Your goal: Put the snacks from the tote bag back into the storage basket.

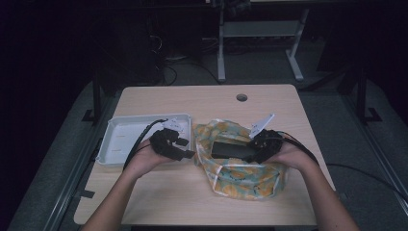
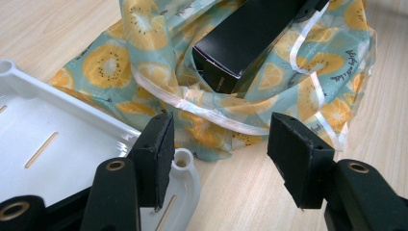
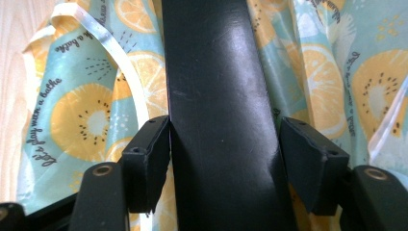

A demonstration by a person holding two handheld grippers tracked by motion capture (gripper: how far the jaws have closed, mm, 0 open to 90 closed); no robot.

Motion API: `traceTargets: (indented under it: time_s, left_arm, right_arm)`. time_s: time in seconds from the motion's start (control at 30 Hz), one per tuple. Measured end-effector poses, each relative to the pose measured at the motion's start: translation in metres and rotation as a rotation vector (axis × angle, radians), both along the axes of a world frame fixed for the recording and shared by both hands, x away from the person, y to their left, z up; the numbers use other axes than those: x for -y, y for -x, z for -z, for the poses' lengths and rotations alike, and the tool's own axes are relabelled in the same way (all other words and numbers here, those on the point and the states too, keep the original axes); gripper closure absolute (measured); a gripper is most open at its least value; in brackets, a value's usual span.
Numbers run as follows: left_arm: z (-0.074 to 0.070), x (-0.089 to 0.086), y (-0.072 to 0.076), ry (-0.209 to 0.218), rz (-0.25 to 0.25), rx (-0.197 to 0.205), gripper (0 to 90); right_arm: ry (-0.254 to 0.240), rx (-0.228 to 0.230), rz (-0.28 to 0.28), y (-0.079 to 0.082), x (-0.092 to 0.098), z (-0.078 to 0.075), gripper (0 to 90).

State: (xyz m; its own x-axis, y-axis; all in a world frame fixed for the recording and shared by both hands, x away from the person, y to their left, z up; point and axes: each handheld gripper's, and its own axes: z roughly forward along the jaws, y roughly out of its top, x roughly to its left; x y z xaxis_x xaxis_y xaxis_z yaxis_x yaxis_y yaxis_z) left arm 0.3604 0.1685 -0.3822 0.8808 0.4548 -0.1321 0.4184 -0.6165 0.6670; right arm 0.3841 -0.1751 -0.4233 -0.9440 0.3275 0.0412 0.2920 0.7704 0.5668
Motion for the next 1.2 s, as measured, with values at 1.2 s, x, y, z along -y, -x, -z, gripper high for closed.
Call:
traceTargets:
  time_s: [1.2]
  left_arm:
    - [0.001, 0.009, 0.004, -0.024, 0.055, 0.003, 42.3]
  right_arm:
    - [-0.132, -0.006, 0.041, 0.0, 0.002, -0.032, 42.3]
